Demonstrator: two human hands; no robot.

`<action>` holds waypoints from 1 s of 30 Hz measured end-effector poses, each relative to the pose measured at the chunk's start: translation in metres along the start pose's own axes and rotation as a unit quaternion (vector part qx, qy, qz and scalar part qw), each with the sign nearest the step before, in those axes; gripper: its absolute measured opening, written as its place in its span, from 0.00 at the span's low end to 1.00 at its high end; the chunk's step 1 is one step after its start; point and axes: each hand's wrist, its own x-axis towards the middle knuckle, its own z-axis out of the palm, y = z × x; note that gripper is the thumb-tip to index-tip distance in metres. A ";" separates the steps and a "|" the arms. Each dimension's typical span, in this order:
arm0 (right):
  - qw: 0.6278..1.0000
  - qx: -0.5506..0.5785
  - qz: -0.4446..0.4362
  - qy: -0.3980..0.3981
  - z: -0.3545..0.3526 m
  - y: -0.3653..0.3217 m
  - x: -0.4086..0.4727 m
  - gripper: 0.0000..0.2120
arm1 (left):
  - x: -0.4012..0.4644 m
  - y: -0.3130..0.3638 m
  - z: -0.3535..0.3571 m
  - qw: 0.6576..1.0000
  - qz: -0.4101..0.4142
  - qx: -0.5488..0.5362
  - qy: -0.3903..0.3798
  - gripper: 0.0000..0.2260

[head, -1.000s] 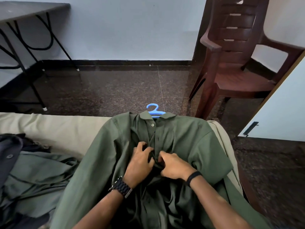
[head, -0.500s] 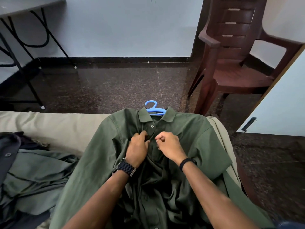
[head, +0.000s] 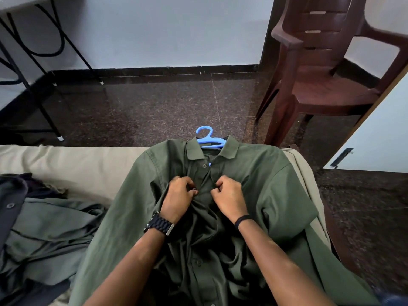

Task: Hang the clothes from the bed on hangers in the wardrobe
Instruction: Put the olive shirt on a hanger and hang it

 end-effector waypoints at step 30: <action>0.972 0.233 -0.026 0.012 -0.007 0.027 -0.004 0.06 | 0.013 0.028 0.031 0.991 -0.034 -0.128 0.030 0.04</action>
